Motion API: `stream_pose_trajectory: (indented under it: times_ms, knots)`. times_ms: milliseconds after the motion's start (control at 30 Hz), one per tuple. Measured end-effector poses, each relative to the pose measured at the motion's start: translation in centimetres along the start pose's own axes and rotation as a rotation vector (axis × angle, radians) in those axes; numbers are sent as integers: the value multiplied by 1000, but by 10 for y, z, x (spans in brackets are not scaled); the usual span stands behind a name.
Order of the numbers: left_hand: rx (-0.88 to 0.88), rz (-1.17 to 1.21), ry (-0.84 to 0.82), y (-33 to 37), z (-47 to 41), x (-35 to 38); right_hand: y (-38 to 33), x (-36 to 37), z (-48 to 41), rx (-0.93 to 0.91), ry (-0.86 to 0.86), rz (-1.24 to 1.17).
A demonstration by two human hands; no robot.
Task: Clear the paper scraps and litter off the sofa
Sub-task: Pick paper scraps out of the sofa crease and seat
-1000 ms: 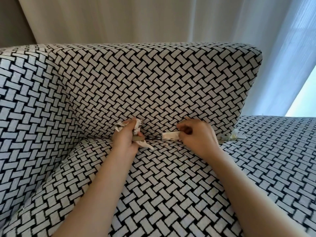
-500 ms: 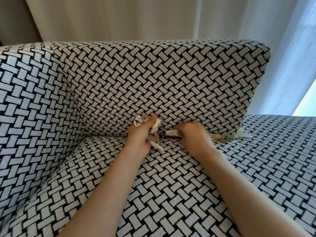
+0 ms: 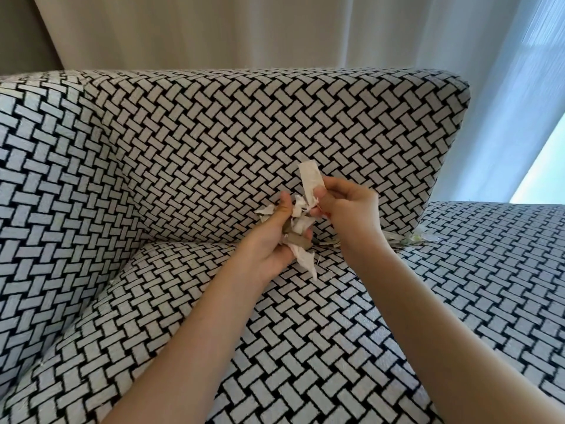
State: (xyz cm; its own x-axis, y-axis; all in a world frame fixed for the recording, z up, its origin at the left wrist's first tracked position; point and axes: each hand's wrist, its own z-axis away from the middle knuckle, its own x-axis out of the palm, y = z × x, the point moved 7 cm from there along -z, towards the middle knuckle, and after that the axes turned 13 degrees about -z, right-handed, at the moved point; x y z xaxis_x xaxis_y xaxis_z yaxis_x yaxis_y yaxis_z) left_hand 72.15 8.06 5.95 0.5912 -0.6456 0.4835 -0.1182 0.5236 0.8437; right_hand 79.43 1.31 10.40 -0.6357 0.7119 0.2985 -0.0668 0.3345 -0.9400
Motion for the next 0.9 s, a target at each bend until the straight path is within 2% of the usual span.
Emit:
stream_pose_trajectory:
  times_ms: [100, 500, 667, 800, 900]
  knots:
    - [-25, 42, -133, -4, 8, 17, 11, 1, 8, 114, 13, -100]
    - [39, -152, -203, -4, 18, 30, 4, 8, 13, 149, 43, -246]
    - [60, -155, -157, -7, 21, 31, 0, 14, 17, 183, 2, -376]
    - [89, -198, -60, -5, 20, 27, 1, 17, 20, 202, -14, -354]
    - [117, -344, -43, -5, 19, 28, -1, 12, 18, 172, -8, -231]
